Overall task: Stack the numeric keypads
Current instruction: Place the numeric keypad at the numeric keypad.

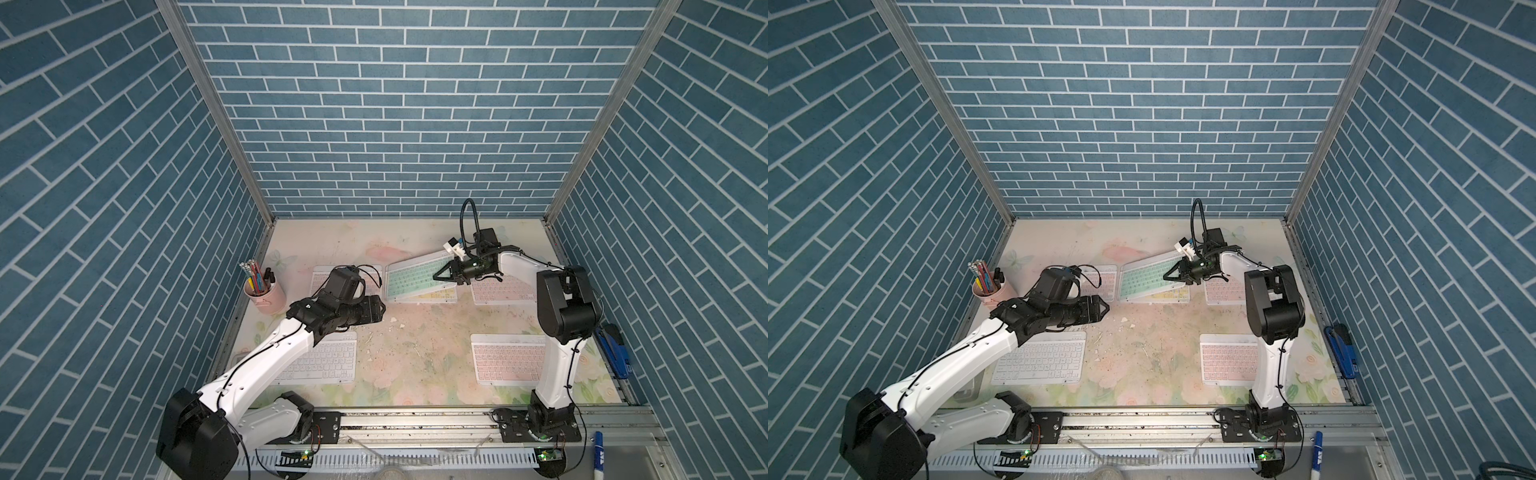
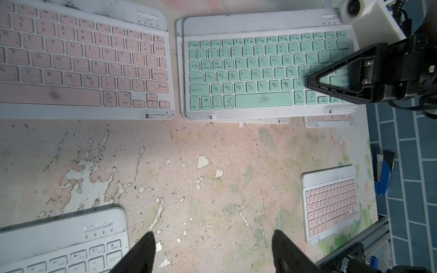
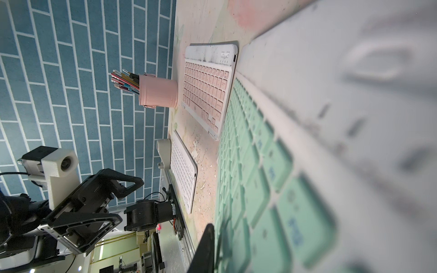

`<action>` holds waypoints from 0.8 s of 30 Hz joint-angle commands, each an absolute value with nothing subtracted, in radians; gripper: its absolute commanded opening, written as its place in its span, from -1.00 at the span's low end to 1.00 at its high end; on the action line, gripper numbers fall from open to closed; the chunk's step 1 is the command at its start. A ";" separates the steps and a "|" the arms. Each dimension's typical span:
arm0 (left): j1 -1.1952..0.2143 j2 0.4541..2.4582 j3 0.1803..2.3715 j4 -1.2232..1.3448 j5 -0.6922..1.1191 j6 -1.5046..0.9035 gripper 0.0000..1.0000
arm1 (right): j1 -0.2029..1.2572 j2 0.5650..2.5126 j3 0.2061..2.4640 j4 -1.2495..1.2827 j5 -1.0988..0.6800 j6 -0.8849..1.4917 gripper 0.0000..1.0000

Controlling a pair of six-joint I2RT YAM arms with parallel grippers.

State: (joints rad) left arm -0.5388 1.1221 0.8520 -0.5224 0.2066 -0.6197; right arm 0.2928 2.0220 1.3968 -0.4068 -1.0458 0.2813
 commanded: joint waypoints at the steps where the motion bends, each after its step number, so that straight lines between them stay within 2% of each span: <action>1: -0.530 1.123 0.834 -0.517 0.209 -0.610 0.57 | 0.288 2.041 1.435 -0.438 -1.041 0.231 -0.64; 7: -0.529 1.126 0.831 -0.517 0.212 -0.609 0.57 | 0.288 2.055 1.454 -0.469 -1.029 0.218 -0.60; 9: -0.528 1.127 0.827 -0.511 0.212 -0.609 0.57 | 0.288 2.057 1.452 -0.470 -1.015 0.221 -0.50; 11: -0.529 1.133 0.828 -0.508 0.213 -0.609 0.57 | 0.288 2.058 1.451 -0.472 -1.005 0.222 -0.28; 14: -0.528 1.134 0.828 -0.503 0.219 -0.609 0.57 | 0.288 2.058 1.454 -0.482 -0.975 0.221 -0.17; 21: -0.529 1.128 0.822 -0.500 0.219 -0.610 0.57 | 0.288 2.067 1.486 -0.532 -0.884 0.216 -0.14; 23: -0.528 1.129 0.821 -0.499 0.219 -0.611 0.57 | 0.288 2.071 1.495 -0.550 -0.858 0.209 0.08; 24: -0.528 1.127 0.820 -0.499 0.219 -0.612 0.57 | 0.288 2.072 1.499 -0.557 -0.842 0.208 0.09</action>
